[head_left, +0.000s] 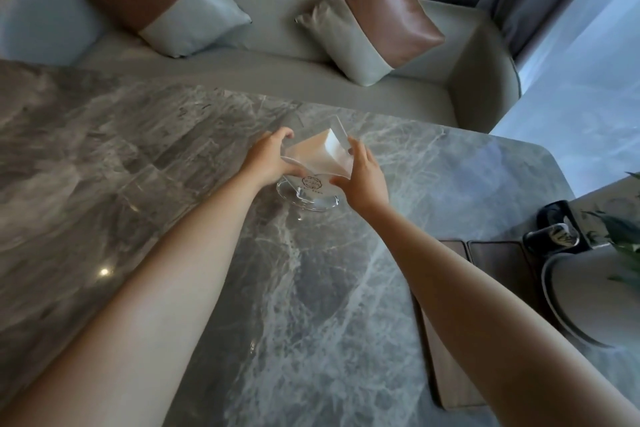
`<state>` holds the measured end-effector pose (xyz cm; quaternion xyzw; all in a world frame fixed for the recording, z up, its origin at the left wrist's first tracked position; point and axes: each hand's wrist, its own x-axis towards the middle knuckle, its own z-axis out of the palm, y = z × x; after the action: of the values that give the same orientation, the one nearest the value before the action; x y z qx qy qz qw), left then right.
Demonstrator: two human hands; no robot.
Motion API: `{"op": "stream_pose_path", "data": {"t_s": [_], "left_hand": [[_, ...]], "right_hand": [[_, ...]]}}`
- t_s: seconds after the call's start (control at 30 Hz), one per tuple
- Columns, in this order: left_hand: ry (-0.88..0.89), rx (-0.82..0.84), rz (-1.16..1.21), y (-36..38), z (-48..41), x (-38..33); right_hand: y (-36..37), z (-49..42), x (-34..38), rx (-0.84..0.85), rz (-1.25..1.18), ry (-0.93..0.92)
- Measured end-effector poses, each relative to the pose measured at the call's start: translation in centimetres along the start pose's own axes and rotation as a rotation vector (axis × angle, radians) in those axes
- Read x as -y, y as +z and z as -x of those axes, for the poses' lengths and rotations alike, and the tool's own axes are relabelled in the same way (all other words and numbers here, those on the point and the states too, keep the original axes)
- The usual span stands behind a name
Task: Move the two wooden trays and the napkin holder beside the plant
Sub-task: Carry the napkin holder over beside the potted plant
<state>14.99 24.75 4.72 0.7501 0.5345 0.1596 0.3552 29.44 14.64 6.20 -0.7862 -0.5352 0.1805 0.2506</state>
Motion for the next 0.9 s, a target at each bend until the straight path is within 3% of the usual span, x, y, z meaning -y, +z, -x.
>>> {"op": "stream_pose_path", "data": {"t_s": [0.9], "left_hand": [[0.176,0.192,-0.11,6.7,23.8,-4.7]], "right_hand": [[-6.0,26.5,-6.2,0.019,0.04,0.112]]}}
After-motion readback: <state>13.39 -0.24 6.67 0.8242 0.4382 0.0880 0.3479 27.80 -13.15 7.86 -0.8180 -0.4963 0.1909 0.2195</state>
